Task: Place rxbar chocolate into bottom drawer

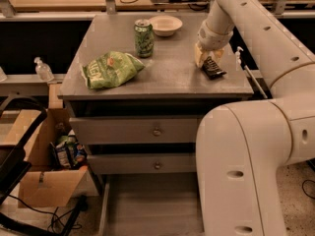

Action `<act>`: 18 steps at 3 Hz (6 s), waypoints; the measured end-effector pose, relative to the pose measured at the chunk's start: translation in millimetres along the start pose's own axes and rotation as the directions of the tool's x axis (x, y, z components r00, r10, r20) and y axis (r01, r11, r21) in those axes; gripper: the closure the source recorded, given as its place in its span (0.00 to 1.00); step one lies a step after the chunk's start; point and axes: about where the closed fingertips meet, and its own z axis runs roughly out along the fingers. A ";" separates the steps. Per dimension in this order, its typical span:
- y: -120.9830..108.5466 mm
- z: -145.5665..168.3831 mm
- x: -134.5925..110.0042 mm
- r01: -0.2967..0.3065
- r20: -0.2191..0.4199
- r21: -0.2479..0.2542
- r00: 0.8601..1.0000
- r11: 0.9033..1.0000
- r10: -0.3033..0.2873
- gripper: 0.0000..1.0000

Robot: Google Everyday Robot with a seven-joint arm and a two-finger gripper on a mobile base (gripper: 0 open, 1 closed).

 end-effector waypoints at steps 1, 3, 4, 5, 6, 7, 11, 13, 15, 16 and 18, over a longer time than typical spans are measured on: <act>0.3 -2.4 -0.6 0.000 0.000 0.000 1.000 1.000 0.000 1.00; -3.0 -21.6 -2.4 0.009 0.038 0.012 0.999 1.000 -0.009 1.00; -11.6 -64.3 5.5 0.028 0.112 0.035 0.993 0.999 -0.032 1.00; -16.8 -108.9 30.1 0.050 0.188 0.056 0.980 0.997 -0.060 1.00; -22.1 -143.7 72.4 0.072 0.271 0.054 0.959 0.996 -0.084 1.00; -27.0 -152.1 121.6 0.127 0.337 0.055 0.931 0.990 -0.138 1.00; -22.1 -43.4 239.9 0.242 0.334 -0.025 0.917 0.970 -0.220 1.00; 56.2 81.4 331.8 0.295 0.402 -0.249 0.898 0.922 -0.179 1.00; 80.4 107.0 350.9 0.299 0.454 -0.343 0.883 0.890 -0.122 1.00; 82.0 126.0 344.4 0.314 0.446 -0.316 0.882 0.895 -0.152 1.00; 71.6 231.8 314.5 0.353 0.500 -0.304 0.850 0.885 -0.167 1.00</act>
Offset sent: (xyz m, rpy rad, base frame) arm -0.0001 0.0000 0.0025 0.0000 0.0000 0.0000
